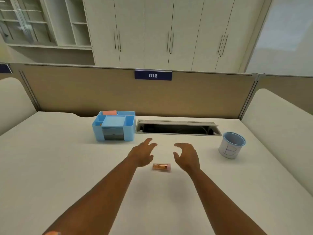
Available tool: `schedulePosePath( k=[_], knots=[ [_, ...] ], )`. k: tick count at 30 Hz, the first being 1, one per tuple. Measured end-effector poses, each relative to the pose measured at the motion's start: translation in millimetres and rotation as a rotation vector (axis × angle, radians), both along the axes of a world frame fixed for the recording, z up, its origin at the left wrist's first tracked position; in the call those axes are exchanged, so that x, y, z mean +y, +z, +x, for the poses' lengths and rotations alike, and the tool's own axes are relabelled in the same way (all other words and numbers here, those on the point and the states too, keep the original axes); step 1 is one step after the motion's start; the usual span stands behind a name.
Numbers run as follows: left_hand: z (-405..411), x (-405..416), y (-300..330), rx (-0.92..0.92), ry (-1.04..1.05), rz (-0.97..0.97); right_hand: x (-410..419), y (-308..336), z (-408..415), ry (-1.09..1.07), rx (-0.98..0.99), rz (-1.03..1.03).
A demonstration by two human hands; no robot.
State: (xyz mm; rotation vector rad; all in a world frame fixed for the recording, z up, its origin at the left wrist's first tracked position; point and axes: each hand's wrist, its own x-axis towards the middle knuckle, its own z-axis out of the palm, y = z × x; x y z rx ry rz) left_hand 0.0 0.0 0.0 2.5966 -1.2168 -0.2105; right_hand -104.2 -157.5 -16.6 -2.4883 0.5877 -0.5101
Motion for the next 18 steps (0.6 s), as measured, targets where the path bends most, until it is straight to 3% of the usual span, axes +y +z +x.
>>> schedulePosePath(
  k=[6,18],
  knots=[
    [-1.1,-9.0,-44.7,0.194,0.012,0.093,-4.7,-39.7,1.6,0.119,0.294,0.126],
    [-2.4,-21.9,-84.4,0.177,0.016,-0.009,-4.0,-66.2,18.7,0.158,0.191,0.25]
  ],
)
